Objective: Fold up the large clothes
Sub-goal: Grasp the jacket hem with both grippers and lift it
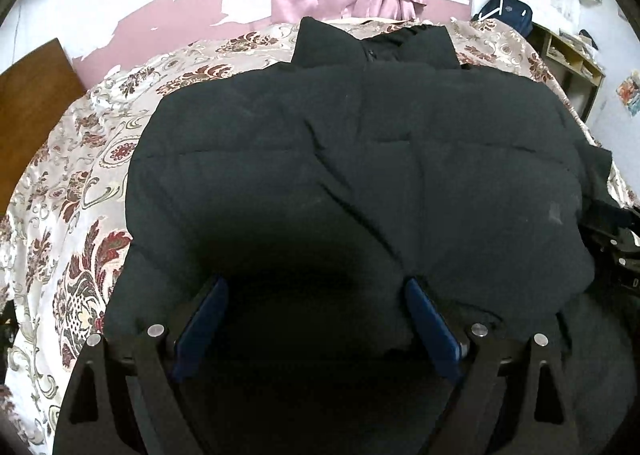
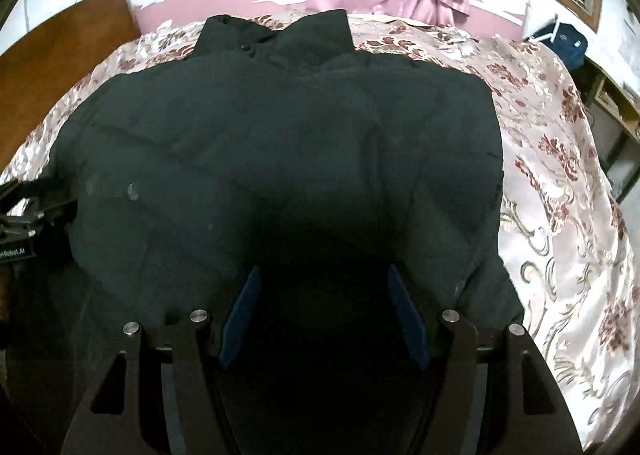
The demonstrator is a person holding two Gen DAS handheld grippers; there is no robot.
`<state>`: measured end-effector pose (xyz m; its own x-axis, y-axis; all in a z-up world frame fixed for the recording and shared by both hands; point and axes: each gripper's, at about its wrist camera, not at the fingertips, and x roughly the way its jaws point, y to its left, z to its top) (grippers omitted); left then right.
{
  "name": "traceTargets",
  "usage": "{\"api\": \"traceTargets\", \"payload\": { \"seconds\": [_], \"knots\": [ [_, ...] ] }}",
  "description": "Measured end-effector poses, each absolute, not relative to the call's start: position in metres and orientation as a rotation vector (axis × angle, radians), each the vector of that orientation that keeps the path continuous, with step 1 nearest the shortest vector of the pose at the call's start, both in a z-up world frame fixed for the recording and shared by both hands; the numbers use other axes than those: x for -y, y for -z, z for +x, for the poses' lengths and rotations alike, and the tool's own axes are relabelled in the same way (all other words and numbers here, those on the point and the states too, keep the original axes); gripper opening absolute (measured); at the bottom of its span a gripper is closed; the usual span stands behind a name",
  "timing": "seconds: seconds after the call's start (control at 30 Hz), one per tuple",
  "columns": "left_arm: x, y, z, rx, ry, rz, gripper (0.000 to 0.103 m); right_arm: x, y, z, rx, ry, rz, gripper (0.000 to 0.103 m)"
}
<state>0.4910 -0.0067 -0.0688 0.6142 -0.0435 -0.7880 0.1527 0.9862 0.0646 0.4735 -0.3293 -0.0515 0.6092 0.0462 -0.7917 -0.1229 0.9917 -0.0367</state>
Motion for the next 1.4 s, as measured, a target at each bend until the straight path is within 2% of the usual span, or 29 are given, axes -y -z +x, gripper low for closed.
{"api": "traceTargets", "payload": {
  "seconds": [0.2,0.3,0.37,0.43,0.6,0.7,0.8,0.97,1.17,1.3,1.37,1.4],
  "knots": [
    [0.007,0.072,0.487,-0.884,0.119,0.151,0.093,0.324,0.059,0.460,-0.826,-0.058,-0.134,0.061],
    [-0.002,0.061,0.492,-0.942,0.178,0.145,0.095,0.331,0.054,0.460,-0.820,-0.074,-0.111,0.061],
    [-0.010,0.051,0.498,-0.978,0.201,0.156,0.095,0.338,0.046,0.463,-0.849,-0.113,-0.087,0.064],
    [-0.021,0.037,0.506,-0.980,0.190,0.171,0.095,0.344,0.036,0.470,-0.899,-0.169,-0.075,0.073],
    [-0.053,-0.007,0.543,-0.902,0.173,0.177,0.095,0.358,0.006,0.491,-0.955,-0.260,-0.061,0.079],
    [-0.064,-0.015,0.578,-0.863,0.123,0.138,0.098,0.365,-0.016,0.516,-0.923,-0.273,-0.063,0.081],
    [-0.066,0.000,0.623,-0.900,0.045,0.084,0.098,0.371,-0.030,0.555,-0.880,-0.250,-0.032,0.087],
    [-0.055,0.014,0.685,-0.930,0.022,0.021,0.098,0.371,-0.030,0.637,-0.857,-0.191,0.059,0.087],
    [-0.026,-0.004,0.742,-0.844,0.112,-0.081,0.098,0.361,-0.019,0.726,-0.879,-0.171,0.208,0.087],
    [0.002,-0.007,0.770,-0.827,0.127,-0.045,0.098,0.346,-0.006,0.762,-0.899,-0.181,0.277,0.087],
    [0.015,-0.001,0.784,-0.856,0.077,0.022,0.096,0.338,0.005,0.774,-0.927,-0.158,0.285,0.086],
    [0.019,0.001,0.787,-0.867,0.065,0.041,0.094,0.335,0.009,0.778,-0.933,-0.152,0.281,0.080]
  ]
}}
